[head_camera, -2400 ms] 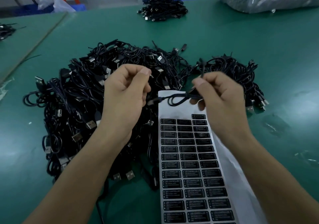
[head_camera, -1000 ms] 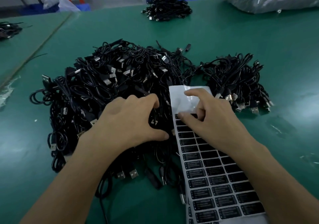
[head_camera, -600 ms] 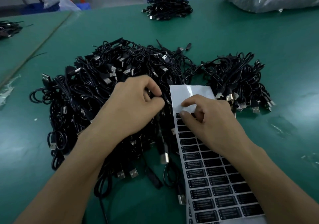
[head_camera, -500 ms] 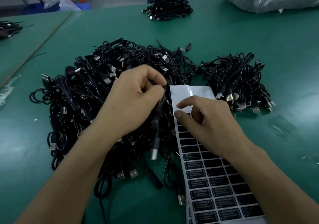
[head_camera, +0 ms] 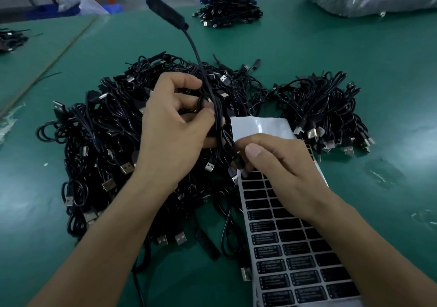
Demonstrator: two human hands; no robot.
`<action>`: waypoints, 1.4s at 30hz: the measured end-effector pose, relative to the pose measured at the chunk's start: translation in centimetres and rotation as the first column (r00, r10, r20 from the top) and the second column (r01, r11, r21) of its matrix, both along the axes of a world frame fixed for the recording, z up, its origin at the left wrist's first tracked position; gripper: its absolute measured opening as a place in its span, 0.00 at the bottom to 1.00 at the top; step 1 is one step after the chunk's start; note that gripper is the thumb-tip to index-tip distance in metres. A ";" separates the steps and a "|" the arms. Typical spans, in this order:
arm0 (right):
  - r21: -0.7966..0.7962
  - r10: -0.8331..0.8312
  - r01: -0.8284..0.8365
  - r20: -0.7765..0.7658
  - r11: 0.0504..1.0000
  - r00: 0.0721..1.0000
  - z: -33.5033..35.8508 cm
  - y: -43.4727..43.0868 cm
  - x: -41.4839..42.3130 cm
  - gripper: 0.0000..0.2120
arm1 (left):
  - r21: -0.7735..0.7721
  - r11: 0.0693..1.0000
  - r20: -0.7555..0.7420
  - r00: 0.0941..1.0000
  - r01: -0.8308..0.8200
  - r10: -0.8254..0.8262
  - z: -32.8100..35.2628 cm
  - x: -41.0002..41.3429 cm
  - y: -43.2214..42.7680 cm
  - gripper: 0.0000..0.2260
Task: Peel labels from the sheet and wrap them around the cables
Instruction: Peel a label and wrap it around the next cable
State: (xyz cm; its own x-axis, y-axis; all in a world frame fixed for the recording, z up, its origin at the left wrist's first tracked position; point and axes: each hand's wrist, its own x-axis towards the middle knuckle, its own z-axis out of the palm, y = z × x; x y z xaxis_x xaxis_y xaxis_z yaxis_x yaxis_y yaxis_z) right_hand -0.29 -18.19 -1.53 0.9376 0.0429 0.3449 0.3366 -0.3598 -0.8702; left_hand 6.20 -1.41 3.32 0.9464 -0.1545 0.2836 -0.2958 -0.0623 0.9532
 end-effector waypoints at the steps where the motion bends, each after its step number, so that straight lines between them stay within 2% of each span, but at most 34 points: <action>1: 0.024 0.001 0.000 -0.022 1.000 1.000 0.0 0.0 0.0 0.13 | 0.003 1.000 -0.033 0.999 0.006 -0.006 -0.1 0.0 -0.1 0.15; 3: 0.037 0.003 -0.002 -0.046 0.999 0.999 -0.1 0.0 0.0 0.08 | 0.038 0.999 -0.086 0.996 0.018 -0.015 -0.3 0.0 -0.3 0.16; 6: 0.003 0.023 -0.023 -0.068 1.000 0.997 -0.2 0.1 -0.1 0.09 | 0.097 0.995 -0.144 0.990 0.023 -0.009 -0.4 0.2 -0.3 0.15; 8: 0.001 0.067 -0.067 -0.098 0.998 0.993 -0.1 0.2 -0.3 0.08 | -0.029 0.999 -0.218 0.975 0.034 -0.039 -0.1 0.2 -0.4 0.12; 10: -0.004 0.109 -0.111 -0.125 0.994 0.986 0.1 0.4 -0.3 0.07 | -0.167 0.985 -0.275 0.957 0.045 -0.090 0.2 0.1 -0.3 0.13; 13: -0.092 -0.029 0.026 -0.033 0.995 0.999 0.1 0.0 0.0 0.09 | -0.179 0.981 -0.310 0.943 0.070 -0.124 0.4 0.2 0.0 0.18; 15: -0.180 -0.218 0.218 0.023 0.959 0.976 -0.1 -0.8 0.4 0.08 | -0.145 0.984 -0.336 0.930 0.105 -0.149 0.5 0.2 0.3 0.22; 18: -0.358 -0.408 0.376 -0.015 0.855 0.913 -0.4 -1.7 0.7 0.16 | -0.054 0.983 -0.336 0.924 0.173 -0.181 0.7 0.2 0.6 0.23; 22: -0.560 -0.485 0.363 -0.080 0.745 0.871 -0.3 -1.2 0.3 0.23 | 0.113 0.966 -0.264 0.944 0.234 -0.198 0.8 0.2 0.8 0.17; 27: -0.663 -0.537 0.316 -0.154 0.678 0.830 0.3 -0.4 -0.1 0.30 | 0.352 0.928 -0.088 0.991 0.126 -0.101 -0.2 0.4 0.3 0.13; 29: -0.670 -0.534 0.304 -0.163 0.677 0.830 0.3 -0.3 -0.2 0.33 | 0.412 0.906 -0.061 0.995 0.094 -0.075 -0.6 0.3 0.1 0.14; 31: -0.652 -0.542 0.332 -0.145 0.682 0.828 0.4 -0.3 -0.3 0.34 | 0.392 0.915 -0.105 0.993 0.093 -0.056 -0.8 0.3 0.1 0.17; 36: -0.672 -0.520 0.347 -0.067 0.655 0.852 0.5 0.0 -0.5 0.31 | 0.511 0.858 -0.057 0.998 0.049 -0.023 -2.2 0.2 -0.4 0.15; 42: -0.527 -0.418 0.322 -0.070 0.787 0.906 -0.2 0.6 -0.4 0.25 | 0.563 0.826 -0.053 0.998 0.045 -0.018 -3.8 -0.2 -1.4 0.19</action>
